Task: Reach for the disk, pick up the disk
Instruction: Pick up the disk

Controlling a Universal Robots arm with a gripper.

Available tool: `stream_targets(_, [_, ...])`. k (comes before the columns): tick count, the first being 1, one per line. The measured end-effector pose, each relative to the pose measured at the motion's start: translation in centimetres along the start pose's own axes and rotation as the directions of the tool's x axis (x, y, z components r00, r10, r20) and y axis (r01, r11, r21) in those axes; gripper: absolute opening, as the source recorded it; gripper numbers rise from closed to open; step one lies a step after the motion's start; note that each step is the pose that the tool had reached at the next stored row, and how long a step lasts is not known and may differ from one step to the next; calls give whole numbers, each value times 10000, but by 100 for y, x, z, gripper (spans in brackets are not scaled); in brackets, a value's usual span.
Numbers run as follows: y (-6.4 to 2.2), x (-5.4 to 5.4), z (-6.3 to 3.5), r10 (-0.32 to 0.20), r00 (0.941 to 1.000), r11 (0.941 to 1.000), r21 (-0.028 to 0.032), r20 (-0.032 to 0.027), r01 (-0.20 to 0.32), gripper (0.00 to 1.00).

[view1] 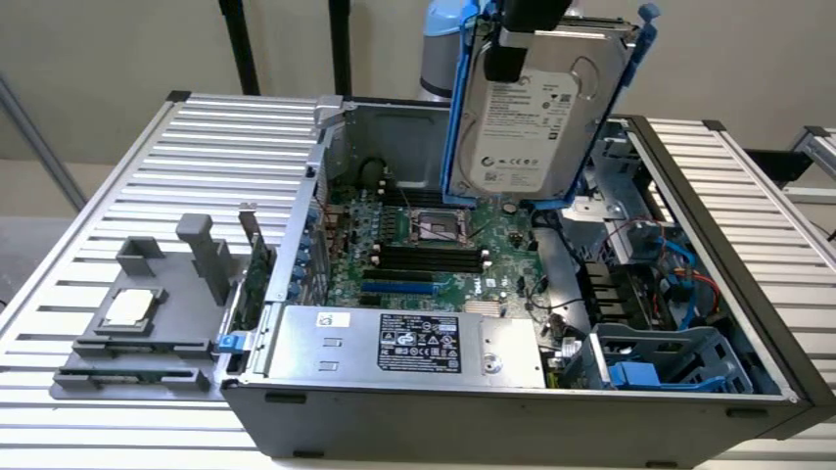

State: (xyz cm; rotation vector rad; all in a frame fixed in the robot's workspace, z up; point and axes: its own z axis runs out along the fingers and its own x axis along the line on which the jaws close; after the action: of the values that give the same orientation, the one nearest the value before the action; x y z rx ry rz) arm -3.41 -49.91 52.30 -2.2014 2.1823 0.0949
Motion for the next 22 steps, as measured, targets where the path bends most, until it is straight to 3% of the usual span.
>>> stream_targets(14, [-633,235,37,1,10000,10000,-1,-1,-1,33])
stream_targets(22, [-917,424,65,1,10000,10000,-1,0,-1,33])
